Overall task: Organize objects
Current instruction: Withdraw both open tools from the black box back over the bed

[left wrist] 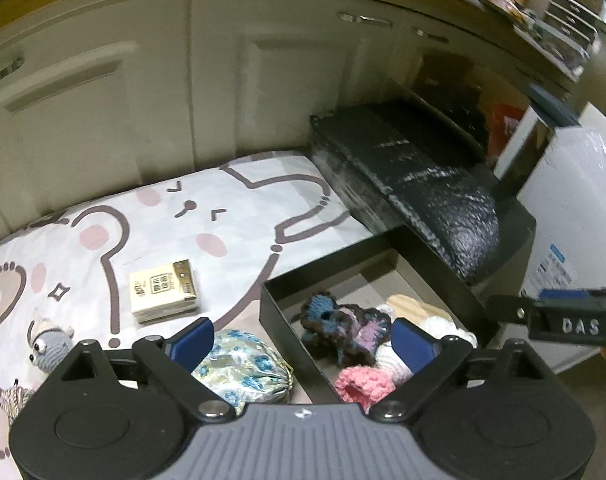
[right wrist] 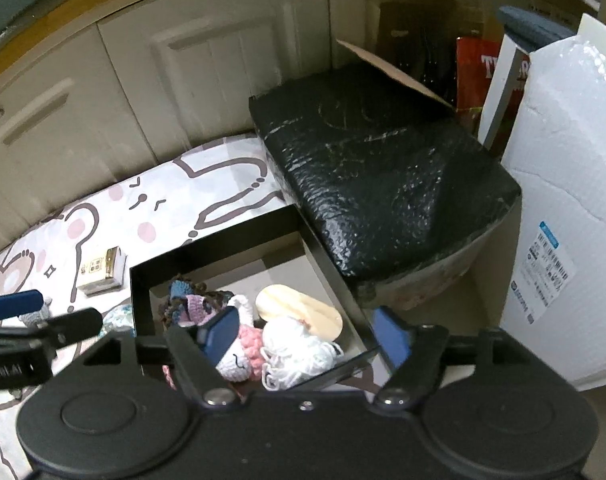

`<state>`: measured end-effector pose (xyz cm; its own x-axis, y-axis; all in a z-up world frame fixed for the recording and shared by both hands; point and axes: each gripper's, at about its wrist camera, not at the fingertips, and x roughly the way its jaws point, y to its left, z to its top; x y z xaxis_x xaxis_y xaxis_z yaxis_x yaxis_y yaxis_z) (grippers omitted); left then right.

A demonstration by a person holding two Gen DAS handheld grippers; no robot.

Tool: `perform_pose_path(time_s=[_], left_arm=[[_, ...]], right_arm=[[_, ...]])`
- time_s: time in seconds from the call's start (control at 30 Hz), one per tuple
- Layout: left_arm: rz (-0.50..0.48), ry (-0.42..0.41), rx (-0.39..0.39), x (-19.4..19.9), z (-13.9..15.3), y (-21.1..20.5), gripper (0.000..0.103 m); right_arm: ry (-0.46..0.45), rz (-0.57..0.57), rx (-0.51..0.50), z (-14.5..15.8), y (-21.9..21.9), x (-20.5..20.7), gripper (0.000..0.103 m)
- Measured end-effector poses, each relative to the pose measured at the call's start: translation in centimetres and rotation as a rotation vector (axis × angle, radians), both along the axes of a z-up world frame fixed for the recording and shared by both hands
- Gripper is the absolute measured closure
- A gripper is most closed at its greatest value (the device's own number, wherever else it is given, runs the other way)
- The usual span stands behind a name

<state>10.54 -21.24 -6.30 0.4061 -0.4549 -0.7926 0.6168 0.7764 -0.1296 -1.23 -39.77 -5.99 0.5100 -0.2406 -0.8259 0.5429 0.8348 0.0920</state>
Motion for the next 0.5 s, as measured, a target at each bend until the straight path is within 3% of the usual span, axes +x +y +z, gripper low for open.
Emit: perform_pose_path(time_s=[0.3, 0.5], left_arm=[[0.032, -0.020, -0.025, -0.2, 0.6, 1.3, 0.000], [0.057, -0.023, -0.027, 0.0, 0.6, 2.1, 0.000]], right_arm=[[-0.018, 0.006, -0.038, 0.4, 0.6, -0.6, 0.002], [-0.046, -0.002, -0.040, 0.6, 0.8, -0.9, 0.000]])
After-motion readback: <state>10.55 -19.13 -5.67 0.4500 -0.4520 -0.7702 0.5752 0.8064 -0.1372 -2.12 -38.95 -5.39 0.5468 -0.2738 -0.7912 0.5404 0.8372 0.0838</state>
